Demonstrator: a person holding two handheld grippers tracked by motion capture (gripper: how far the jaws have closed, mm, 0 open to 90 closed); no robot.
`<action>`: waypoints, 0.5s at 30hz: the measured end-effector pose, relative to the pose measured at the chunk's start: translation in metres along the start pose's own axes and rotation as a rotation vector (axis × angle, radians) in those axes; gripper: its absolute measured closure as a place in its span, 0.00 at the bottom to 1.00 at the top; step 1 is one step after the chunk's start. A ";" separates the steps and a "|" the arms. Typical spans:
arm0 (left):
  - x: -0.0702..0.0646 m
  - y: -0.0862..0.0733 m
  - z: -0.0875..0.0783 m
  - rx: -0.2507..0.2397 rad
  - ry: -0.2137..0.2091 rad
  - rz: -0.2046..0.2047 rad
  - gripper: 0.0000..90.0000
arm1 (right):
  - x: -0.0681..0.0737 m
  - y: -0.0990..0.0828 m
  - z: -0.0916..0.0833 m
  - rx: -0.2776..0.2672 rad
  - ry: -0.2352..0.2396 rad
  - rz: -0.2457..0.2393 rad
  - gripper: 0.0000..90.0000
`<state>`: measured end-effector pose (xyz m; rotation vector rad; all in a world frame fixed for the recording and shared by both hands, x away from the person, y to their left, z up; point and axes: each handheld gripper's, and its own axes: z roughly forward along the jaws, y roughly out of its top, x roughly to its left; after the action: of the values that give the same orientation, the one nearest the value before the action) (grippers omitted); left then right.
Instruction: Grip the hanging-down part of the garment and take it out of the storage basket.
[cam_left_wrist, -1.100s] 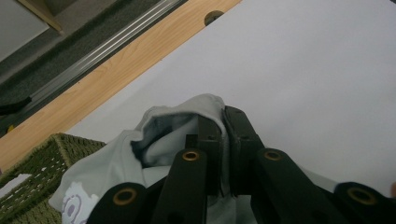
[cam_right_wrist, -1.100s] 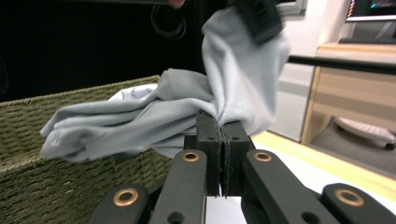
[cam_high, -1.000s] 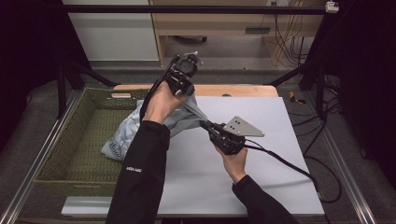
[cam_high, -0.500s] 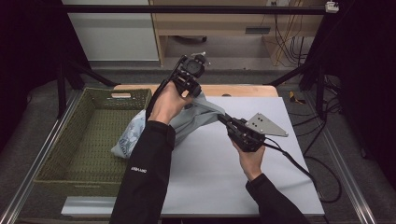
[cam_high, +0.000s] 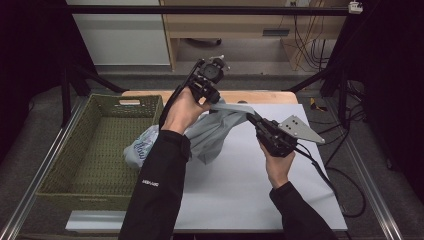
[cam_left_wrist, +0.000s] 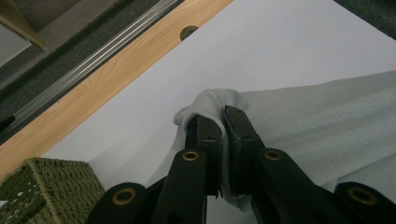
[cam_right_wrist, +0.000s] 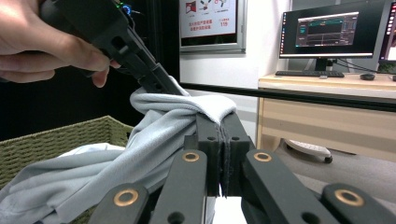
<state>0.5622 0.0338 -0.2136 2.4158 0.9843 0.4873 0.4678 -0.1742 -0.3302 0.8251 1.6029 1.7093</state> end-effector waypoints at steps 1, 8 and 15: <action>-0.002 0.001 0.001 -0.011 -0.002 -0.010 0.94 | 0.000 0.000 0.000 0.000 0.000 0.000 0.99; -0.006 0.003 0.002 -0.019 -0.011 -0.010 0.94 | -0.012 0.005 -0.005 0.004 -0.030 -0.017 0.99; -0.010 0.006 0.002 -0.025 -0.023 -0.002 0.94 | -0.019 0.013 -0.006 -0.004 -0.069 -0.013 0.99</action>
<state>0.5603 0.0224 -0.2136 2.3923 0.9651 0.4668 0.4736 -0.1942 -0.3178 0.8604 1.5553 1.6571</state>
